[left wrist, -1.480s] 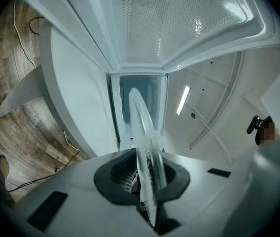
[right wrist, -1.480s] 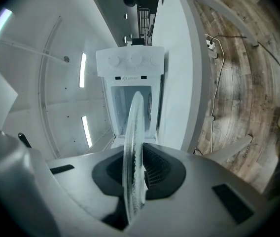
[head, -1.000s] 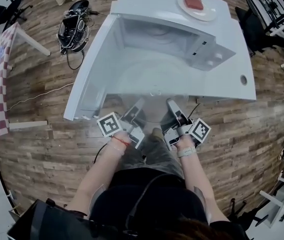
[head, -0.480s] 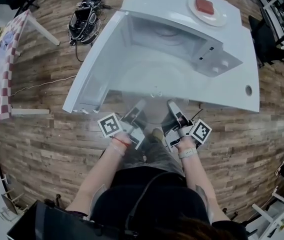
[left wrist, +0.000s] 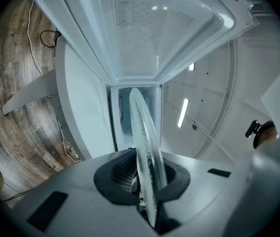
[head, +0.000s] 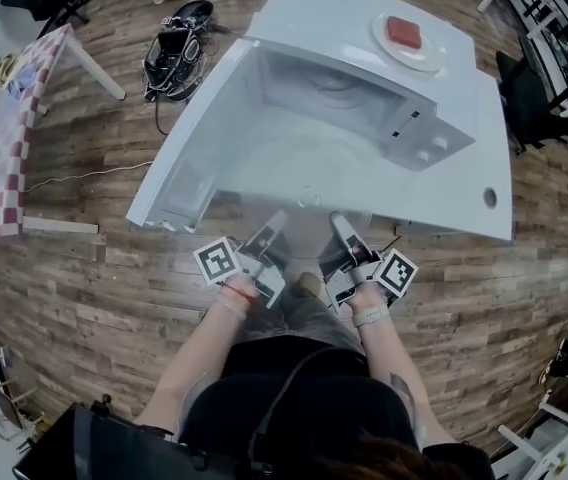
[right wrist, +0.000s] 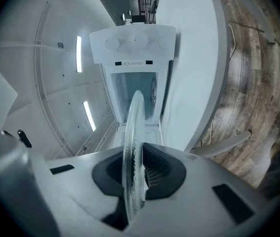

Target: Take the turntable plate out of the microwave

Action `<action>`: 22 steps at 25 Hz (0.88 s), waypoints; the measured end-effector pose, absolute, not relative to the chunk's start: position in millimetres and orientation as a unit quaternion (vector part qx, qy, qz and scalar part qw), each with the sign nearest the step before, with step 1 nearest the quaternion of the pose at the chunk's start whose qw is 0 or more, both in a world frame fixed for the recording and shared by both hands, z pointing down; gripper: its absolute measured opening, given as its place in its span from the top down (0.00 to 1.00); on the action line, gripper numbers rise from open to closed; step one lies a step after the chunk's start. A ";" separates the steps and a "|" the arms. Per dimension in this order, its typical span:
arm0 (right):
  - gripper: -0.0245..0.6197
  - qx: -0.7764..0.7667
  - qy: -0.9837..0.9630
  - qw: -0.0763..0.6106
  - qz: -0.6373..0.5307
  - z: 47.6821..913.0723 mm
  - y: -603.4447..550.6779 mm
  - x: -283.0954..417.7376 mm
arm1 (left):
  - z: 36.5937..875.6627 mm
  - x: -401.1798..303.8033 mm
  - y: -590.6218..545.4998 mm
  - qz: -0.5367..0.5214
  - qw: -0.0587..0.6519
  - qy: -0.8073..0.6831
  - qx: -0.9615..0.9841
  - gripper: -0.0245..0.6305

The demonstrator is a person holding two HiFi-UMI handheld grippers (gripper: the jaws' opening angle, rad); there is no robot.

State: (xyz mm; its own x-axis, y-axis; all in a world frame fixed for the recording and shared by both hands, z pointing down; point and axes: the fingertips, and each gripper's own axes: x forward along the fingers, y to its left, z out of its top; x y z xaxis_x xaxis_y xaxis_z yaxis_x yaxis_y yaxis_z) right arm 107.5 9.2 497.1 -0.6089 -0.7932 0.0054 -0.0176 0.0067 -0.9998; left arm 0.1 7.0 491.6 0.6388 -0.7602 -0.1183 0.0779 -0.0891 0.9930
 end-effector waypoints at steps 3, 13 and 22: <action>0.90 -0.320 0.639 0.308 -0.628 496.5 9.7 112.3 | 490.5 4.0 6.4 -0.334 0.621 -0.256 0.661 0.91; 0.90 -0.322 0.645 0.310 -0.620 487.3 9.2 120.4 | 480.3 12.1 4.0 -0.335 0.619 -0.243 0.667 0.91; 0.90 -0.322 0.649 0.313 -0.614 480.7 4.3 123.8 | 473.8 15.6 -1.3 -0.337 0.614 -0.238 0.673 0.91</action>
State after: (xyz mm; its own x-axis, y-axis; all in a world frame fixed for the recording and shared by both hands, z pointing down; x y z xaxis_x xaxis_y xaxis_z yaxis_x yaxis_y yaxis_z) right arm 123.8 4.3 480.7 -0.5971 -0.8021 -0.0106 -0.0336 0.0382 -0.9987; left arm 15.6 -1.3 473.8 0.6606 -0.7333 -0.1612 0.0940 -0.1323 0.9867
